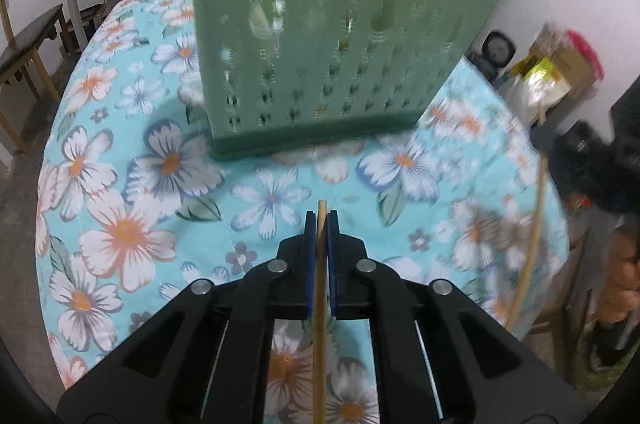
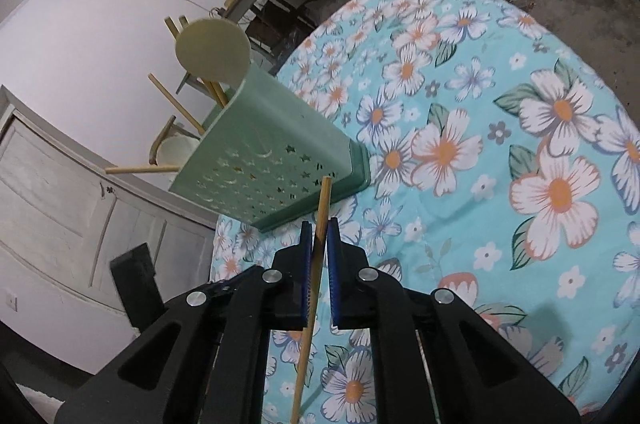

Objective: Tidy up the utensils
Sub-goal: 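Lift both held chopsticks over the green holder and lower them toward it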

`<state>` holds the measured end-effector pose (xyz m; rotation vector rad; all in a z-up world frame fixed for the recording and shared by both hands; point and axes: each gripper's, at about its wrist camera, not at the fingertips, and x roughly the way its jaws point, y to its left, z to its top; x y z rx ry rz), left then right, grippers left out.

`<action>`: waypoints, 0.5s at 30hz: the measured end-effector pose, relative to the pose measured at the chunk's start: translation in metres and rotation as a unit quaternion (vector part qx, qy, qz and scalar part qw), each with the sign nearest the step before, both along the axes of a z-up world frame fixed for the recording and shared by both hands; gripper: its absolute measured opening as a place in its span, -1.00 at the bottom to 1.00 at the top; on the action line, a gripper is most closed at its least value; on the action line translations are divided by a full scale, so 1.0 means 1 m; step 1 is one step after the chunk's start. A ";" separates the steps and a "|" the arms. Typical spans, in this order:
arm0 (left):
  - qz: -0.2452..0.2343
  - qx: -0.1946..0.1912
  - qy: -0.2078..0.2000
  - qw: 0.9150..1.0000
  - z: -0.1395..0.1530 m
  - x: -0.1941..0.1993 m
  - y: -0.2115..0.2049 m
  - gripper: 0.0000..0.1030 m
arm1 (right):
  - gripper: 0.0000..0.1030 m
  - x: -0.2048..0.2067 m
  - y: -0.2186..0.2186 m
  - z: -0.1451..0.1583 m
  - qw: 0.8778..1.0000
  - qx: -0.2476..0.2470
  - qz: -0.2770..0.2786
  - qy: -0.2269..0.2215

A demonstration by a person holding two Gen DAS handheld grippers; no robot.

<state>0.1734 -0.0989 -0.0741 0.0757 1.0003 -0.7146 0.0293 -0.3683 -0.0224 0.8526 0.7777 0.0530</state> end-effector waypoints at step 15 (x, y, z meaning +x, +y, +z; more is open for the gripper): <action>-0.007 -0.125 -0.063 0.990 0.125 -0.013 0.029 -0.91 | -0.87 -0.015 -0.010 0.030 0.999 -0.031 -0.017 -0.038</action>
